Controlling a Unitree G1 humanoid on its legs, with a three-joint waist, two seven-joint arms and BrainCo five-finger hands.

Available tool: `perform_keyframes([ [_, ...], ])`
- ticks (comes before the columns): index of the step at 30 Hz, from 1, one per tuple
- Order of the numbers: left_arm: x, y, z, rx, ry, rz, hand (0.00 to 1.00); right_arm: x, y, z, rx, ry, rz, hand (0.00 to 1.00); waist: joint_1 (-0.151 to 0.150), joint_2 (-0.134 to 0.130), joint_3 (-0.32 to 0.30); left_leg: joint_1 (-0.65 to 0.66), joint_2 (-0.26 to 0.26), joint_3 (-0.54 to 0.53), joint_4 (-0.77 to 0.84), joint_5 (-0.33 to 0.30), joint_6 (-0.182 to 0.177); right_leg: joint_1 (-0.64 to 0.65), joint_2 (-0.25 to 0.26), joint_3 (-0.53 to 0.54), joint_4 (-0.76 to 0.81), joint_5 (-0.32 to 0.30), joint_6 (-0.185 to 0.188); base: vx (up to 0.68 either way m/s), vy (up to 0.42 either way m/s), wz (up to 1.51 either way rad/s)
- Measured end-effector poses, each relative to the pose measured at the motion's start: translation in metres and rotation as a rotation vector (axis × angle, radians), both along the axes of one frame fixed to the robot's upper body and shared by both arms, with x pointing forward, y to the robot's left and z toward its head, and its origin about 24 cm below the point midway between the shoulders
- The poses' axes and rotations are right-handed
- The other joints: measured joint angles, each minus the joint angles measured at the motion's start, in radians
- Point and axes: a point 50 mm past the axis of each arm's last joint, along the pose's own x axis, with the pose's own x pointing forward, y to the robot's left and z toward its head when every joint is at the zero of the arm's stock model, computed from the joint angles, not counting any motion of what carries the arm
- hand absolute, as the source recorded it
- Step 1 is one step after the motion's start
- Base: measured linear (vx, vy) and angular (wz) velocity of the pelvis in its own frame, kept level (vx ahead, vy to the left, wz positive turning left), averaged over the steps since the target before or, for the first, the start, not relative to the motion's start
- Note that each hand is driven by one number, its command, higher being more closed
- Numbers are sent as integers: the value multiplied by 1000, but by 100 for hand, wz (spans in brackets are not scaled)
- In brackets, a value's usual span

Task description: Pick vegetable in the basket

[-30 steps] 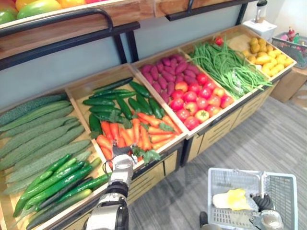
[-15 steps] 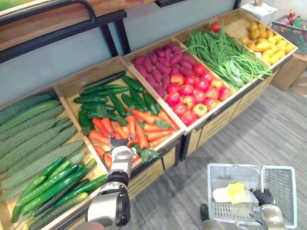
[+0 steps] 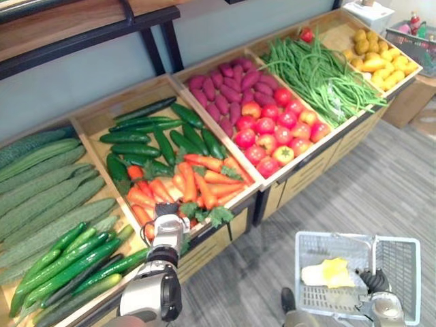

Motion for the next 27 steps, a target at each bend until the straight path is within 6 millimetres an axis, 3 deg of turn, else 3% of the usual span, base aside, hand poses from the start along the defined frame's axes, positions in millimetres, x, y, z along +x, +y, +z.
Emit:
perform_keyframes([
  [7, -7, -1, -9, 1, 33, -25, 100, 0, 0, 0, 0, 1, 0, 100, -9, -1, 1, 6, 2, -1, 5, -3, -2, 10, 0, -3, -1, 0, 0, 0, 0, 0],
  [18, -4, -2, -4, 19, 27, -53, 100, -1, 0, -1, 1, 5, -2, 100, -7, 3, -1, 2, 7, -29, 31, -6, 0, 27, -4, -21, 8, 0, 0, -22, -12, 5],
  [22, 6, 6, 16, 87, -44, -60, 100, -1, -1, -1, 0, 4, -6, 100, 2, 7, -4, -8, 7, -49, 36, -2, 3, 28, -8, -38, 18, 0, 0, -28, -16, 13],
  [27, 23, 25, 60, 261, -161, -70, 100, -2, -2, 0, -3, 3, -9, 100, 10, 11, -9, -32, 7, -87, 44, 13, 9, 31, -15, -71, 24, 0, -1, -34, -16, 20],
])
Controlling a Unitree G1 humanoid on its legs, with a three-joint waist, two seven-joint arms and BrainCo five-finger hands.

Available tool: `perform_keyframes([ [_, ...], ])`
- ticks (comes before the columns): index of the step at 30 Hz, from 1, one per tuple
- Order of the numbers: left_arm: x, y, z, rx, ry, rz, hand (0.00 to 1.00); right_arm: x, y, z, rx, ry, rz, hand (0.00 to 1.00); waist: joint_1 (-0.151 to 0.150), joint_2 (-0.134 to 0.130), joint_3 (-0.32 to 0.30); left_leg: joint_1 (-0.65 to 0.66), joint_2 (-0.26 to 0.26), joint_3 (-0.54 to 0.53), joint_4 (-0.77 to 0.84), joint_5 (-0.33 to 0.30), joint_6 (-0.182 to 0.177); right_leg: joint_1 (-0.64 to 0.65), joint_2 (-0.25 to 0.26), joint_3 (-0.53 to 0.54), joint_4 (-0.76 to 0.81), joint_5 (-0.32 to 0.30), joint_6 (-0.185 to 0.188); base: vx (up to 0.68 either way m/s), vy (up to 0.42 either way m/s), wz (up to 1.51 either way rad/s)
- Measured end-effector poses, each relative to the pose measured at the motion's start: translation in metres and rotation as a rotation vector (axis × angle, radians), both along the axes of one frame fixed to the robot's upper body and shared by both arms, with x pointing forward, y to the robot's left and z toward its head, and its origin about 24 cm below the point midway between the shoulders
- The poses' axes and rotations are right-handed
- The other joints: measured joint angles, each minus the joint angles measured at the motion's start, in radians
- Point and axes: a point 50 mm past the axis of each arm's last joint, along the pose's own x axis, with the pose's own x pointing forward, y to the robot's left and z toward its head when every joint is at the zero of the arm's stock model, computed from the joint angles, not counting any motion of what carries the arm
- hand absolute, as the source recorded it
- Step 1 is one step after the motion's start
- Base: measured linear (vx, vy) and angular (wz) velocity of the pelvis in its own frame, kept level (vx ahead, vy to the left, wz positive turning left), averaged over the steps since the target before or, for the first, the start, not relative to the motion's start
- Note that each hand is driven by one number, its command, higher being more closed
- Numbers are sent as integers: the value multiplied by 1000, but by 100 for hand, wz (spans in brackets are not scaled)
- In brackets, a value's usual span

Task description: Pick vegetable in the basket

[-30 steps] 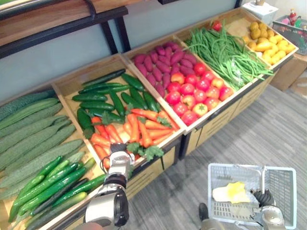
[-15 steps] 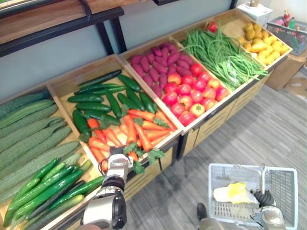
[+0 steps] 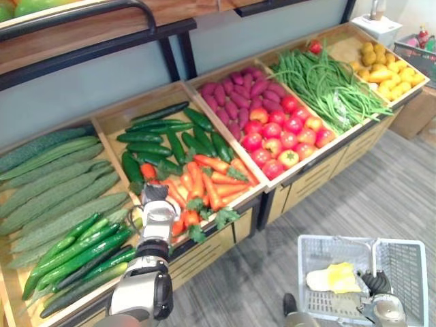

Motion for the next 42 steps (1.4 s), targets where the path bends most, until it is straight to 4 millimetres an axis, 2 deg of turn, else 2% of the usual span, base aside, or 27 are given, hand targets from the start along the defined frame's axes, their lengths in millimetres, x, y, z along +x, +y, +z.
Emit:
perform_keyframes([
  [2, 2, 0, 8, 49, -23, -3, 100, -1, -1, 0, -2, 0, 0, 100, 13, 1, -1, 0, 0, -2, 0, 4, 0, 1, 0, -1, 2, 0, 0, -38, -14, 6],
  [6, 4, -1, 15, 130, -33, -19, 100, 0, 0, 1, -4, -8, 6, 100, 14, 0, -2, -3, 0, -21, -3, 12, 2, 4, -3, -14, 9, -1, -2, -42, -12, 12],
  [7, 4, -2, 18, 146, -45, -24, 0, 0, 0, 1, -6, -14, 11, 100, 15, -1, -3, -1, 0, -25, -5, 15, 3, 8, -3, -17, 9, -1, -2, -33, -10, 5],
  [12, 4, -5, 20, 193, -41, -52, 0, 0, 1, 0, -5, -13, 14, 100, 17, -6, -8, -1, -2, -27, -20, 26, 4, 9, -2, -21, -3, 0, -1, -16, -6, 3],
  [22, -8, -42, -15, 275, 146, -341, 0, 0, 3, 1, 2, -24, 6, 100, 16, -7, -8, -1, -4, -27, -36, 26, 3, 9, -1, -26, -9, 2, 2, 22, 1, 1],
  [24, -9, -52, -18, 305, 183, -421, 0, 1, 3, 1, 4, -30, 8, 100, 15, -7, -8, -1, -4, -25, -36, 26, 3, 9, 0, -24, -11, 2, 2, 0, 0, 0],
  [29, -15, -59, -22, 339, 209, -485, 0, 0, 2, 2, 10, -35, -8, 100, 15, -7, -8, 0, -4, -24, -35, 26, 3, 8, 0, -20, -11, 2, 2, 0, 0, 0],
  [33, -27, -65, -21, 345, 189, -553, 0, -5, -2, 2, 15, -36, -23, 100, 18, -4, -10, -1, -4, -23, -35, 25, 3, 7, 0, -19, -16, 3, 3, 0, 0, 0],
  [35, -36, -66, -14, 361, 147, -596, 0, -9, -3, 3, 17, -37, -30, 100, 20, 0, -12, -2, -4, -21, -35, 24, 2, 7, 1, -18, -18, 3, 3, 0, 0, 0],
  [39, -46, -55, -1, 430, 104, -621, 0, -13, -6, 2, 25, -35, -42, 100, 25, 7, -17, -2, -3, -18, -34, 21, 1, 5, 2, -15, -18, 3, 3, 0, 0, 0],
  [42, -54, -49, 4, 476, 91, -635, 0, -18, -6, 1, 25, -21, -45, 100, 40, 18, -24, -2, -3, -18, -33, 20, 2, 5, 2, -14, -18, 3, 3, 0, 0, 0],
])
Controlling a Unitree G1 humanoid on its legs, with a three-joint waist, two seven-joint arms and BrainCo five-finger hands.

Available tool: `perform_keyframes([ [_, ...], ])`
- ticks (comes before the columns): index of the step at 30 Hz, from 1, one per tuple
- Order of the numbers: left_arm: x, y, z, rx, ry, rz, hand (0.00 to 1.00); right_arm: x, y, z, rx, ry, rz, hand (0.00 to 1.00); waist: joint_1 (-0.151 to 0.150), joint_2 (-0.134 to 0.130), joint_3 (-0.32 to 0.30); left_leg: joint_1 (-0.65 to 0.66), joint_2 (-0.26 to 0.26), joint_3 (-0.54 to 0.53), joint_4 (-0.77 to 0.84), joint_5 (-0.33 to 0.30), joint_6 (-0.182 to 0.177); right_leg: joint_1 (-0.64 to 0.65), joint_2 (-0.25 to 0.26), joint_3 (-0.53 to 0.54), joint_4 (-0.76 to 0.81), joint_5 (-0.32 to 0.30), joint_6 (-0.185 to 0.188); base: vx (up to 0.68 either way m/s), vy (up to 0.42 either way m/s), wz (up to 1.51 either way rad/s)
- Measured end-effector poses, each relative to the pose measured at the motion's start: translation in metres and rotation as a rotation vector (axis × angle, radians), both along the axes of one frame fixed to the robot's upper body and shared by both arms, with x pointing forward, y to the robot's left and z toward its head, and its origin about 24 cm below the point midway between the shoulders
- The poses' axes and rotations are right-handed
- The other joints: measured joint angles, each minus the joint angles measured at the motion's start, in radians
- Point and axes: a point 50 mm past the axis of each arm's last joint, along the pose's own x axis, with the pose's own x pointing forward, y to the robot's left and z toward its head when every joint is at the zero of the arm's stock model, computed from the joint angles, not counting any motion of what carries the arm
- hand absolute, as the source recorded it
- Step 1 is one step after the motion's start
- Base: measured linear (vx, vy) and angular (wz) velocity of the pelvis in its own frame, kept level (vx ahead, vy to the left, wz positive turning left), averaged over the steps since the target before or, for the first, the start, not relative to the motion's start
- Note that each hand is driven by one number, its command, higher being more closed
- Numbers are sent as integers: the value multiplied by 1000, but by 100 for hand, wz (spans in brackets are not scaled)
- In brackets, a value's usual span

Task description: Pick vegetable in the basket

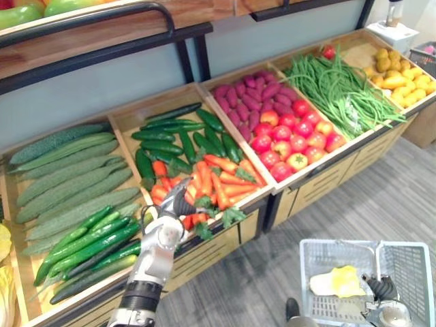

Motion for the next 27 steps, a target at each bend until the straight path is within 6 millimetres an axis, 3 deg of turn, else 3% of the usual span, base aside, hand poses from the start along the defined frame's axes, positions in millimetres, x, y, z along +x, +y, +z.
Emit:
perform_keyframes([
  [9, -18, 9, -10, 36, 27, 6, 0, 0, 0, 0, -2, 5, 8, 100, 10, 11, -9, -1, 0, -6, 6, -1, 1, 4, -1, -4, 1, 0, 0, 0, 0, 0],
  [16, -27, 10, -18, 34, 64, -4, 0, 0, 1, -1, -1, 8, 12, 100, 26, 8, -28, -18, 0, -10, 6, -1, 1, -11, -2, -8, 1, 0, 0, 0, 0, 0],
  [27, -36, 11, -27, 31, 102, -1, 0, 0, 2, -1, 9, 9, 23, 100, 25, -6, -36, -33, 0, -20, 11, -1, 1, -18, -4, -16, 1, 0, 0, -3, -2, 2],
])
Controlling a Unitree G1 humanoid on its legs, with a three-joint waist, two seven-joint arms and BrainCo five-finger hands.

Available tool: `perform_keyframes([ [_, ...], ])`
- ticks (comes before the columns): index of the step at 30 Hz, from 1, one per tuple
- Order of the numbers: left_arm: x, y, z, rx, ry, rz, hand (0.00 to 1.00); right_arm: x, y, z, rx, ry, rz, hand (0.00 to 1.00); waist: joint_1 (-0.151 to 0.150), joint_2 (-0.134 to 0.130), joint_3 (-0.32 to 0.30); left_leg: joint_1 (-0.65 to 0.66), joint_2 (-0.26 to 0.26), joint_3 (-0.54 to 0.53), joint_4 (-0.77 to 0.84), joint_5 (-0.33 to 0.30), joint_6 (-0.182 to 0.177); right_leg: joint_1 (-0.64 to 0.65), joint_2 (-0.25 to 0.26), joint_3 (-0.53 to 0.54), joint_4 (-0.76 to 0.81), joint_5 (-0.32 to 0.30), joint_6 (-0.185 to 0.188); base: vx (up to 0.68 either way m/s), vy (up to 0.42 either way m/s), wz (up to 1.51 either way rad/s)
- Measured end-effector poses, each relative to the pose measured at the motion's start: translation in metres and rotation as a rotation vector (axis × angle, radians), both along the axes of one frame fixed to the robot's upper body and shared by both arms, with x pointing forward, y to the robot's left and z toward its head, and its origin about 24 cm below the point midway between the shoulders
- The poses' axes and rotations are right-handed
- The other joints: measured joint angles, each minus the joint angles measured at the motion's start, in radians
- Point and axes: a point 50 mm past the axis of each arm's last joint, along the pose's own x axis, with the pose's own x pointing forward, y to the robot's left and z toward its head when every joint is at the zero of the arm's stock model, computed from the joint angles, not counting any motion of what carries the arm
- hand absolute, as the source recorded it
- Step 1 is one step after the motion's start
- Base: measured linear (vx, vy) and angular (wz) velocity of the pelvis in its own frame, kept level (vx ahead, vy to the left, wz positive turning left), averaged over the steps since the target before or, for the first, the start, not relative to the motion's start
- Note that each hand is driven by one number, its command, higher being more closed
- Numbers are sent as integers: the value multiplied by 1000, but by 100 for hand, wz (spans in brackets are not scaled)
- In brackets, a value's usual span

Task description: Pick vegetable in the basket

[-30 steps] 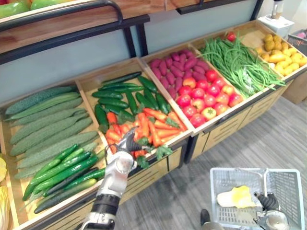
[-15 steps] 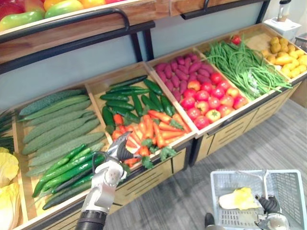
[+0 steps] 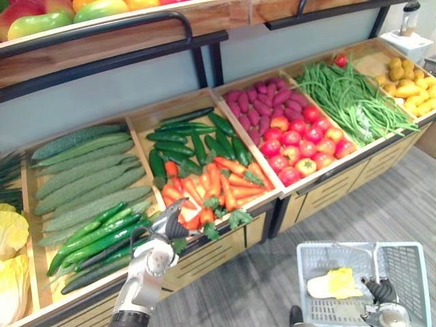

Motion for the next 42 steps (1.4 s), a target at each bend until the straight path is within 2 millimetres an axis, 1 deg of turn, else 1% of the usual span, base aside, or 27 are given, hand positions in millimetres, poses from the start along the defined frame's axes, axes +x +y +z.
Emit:
perform_keyframes([
  [3, -1, 1, -2, -4, 8, 7, 0, 1, 0, 0, 0, -1, 1, 100, 0, -5, -3, -18, 0, -8, 3, 1, 1, -12, -1, -6, 0, 0, 0, 3, -11, 6],
  [9, -3, 3, -10, -2, 42, 32, 0, 3, 2, 0, 1, -3, 10, 100, 0, -7, -2, -23, -1, -9, -2, 0, 0, -15, 0, -9, -5, 0, 0, 3, -1, 1],
  [15, -6, 12, -29, 6, 130, 99, 0, 7, 2, 2, 2, -15, 13, 100, -1, -11, 1, -36, -2, -7, -3, 0, 1, -30, -1, -6, -6, 1, 0, 0, 0, 0],
  [18, -5, 13, -32, 6, 140, 106, 0, 10, 4, 2, 3, -16, 24, 100, -1, -17, 5, -37, -2, -3, -4, 0, 0, -35, -1, -2, -6, 1, 0, 0, -2, -1],
  [23, 0, 15, -31, 10, 120, 126, 0, 13, 5, 3, 3, -24, 26, 100, 0, -14, 7, -45, -3, 3, -4, 0, 0, -47, -1, 5, -5, 2, 1, -1, -5, -4],
  [24, 0, 15, -31, 11, 117, 128, 100, 14, 5, 3, 3, -26, 27, 100, 0, -14, 9, -45, -4, 5, -4, 0, 0, -48, -1, 7, -6, 2, 1, 0, 0, 0],
  [26, 0, 15, -31, 13, 114, 131, 100, 15, 5, 4, 2, -29, 28, 100, 1, -14, 11, -45, -4, 8, -4, 0, 0, -50, -1, 9, -6, 2, 1, 4, -8, -4],
  [31, 16, 23, -21, 16, 68, 189, 100, 16, 5, 4, 1, -33, 26, 100, 0, -14, 18, -41, -6, 13, -10, 0, 0, -52, -1, 14, -7, 2, 2, 2, -5, -2],
  [33, 18, 25, -19, 18, 55, 198, 100, 16, 5, 4, -1, -33, 24, 100, -1, -14, 27, -33, -7, 15, -14, -1, 0, -42, -1, 13, -15, 3, 3, 19, -2, -1],
  [36, 18, 19, -21, 17, 67, 169, 100, 16, 5, 4, -5, -33, 17, 100, -1, -15, 28, -33, -8, 16, -14, -7, -1, -38, -1, 13, -23, 4, 4, 48, -4, -2],
  [38, 19, 11, -23, 19, 85, 134, 100, 16, 7, 3, 2, -34, 16, 100, -3, -20, 37, -29, -8, 16, -14, -8, -1, -34, -1, 14, -24, 4, 4, 39, -6, -2],
  [42, 19, 5, -26, 8, 90, 117, 100, 15, 8, 2, 4, -30, 14, 100, -3, -20, 40, -13, -8, 17, -13, -14, -1, -20, -1, 15, -24, 4, 4, 16, -3, -1],
])
